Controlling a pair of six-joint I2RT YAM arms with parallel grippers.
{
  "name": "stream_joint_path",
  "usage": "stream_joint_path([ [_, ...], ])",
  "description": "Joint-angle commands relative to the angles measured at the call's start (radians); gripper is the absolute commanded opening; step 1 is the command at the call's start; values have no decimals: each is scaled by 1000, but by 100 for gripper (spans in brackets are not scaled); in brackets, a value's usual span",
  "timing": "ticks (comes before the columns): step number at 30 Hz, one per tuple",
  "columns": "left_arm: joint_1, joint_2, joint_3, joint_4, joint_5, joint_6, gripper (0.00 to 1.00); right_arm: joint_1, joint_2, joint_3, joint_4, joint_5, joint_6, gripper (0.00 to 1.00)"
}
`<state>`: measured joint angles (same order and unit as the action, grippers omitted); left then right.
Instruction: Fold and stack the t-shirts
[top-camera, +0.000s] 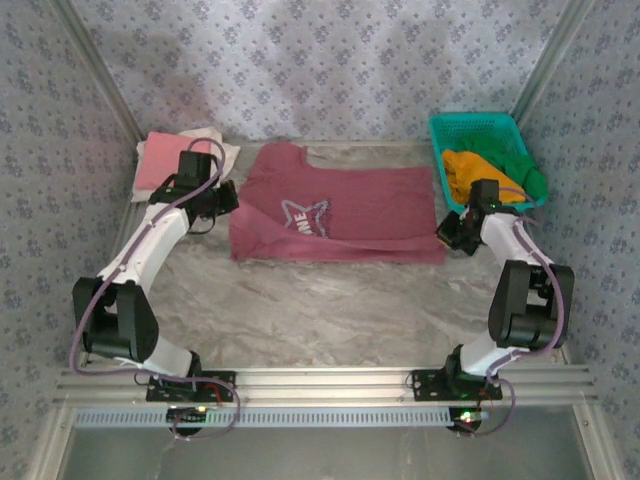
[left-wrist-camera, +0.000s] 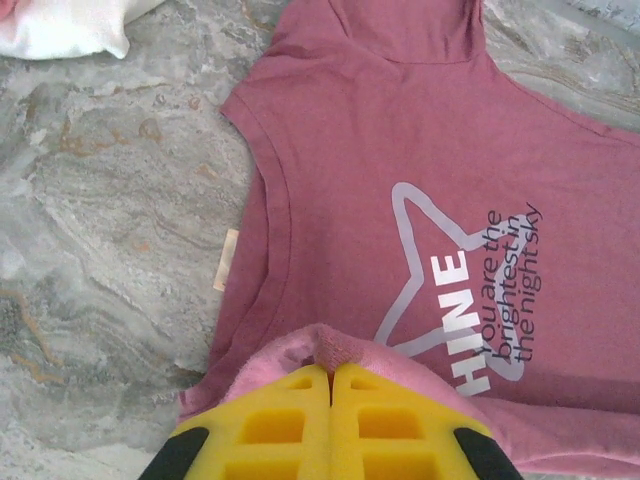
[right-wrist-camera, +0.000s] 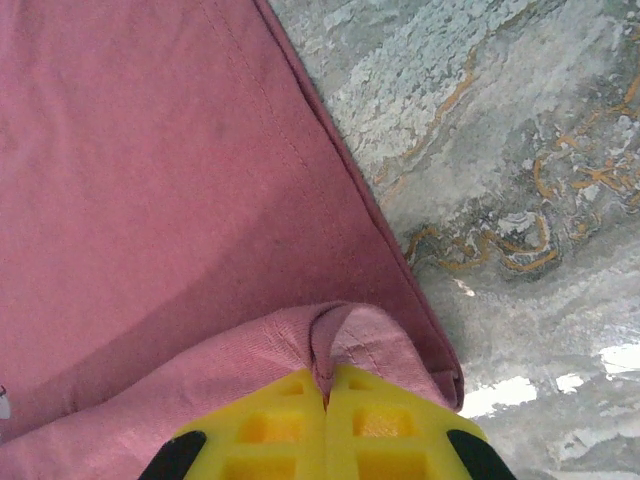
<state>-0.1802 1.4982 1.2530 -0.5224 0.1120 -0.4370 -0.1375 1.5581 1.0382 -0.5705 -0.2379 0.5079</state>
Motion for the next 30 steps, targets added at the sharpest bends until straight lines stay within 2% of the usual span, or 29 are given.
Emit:
stream_joint_path([
  [1,10,26,38,-4,-18,31,0,1,24,36,9,22,13,0],
  [5,13,66,68,1,-23,42,0,7,61,73,22,11,27,1],
  [9,18,138,157,-9,-49,68,0,13,116,162,30,-11,60,9],
  [10,22,163,190,-16,-56,75,5,14,134,205,29,-28,70,14],
  [12,30,210,259,-22,-61,77,34,14,161,269,25,-51,92,20],
  [14,40,256,332,-34,-41,74,41,13,180,330,29,-60,113,34],
  [16,40,284,410,-60,-21,65,46,12,194,400,3,-81,113,37],
  [18,37,275,433,-61,-2,55,51,15,173,421,-9,-73,141,38],
  [20,30,229,413,-56,8,50,51,18,123,381,17,-79,143,37],
  [24,6,60,194,27,-5,20,53,54,-40,177,122,-93,129,37],
  [26,-8,-5,79,46,2,8,53,90,-120,47,178,-75,69,35],
  [27,-21,-33,24,54,-7,2,52,114,-150,0,184,-34,43,32],
  [30,-67,-80,-109,94,-30,-13,46,169,-172,-87,182,59,6,14],
])
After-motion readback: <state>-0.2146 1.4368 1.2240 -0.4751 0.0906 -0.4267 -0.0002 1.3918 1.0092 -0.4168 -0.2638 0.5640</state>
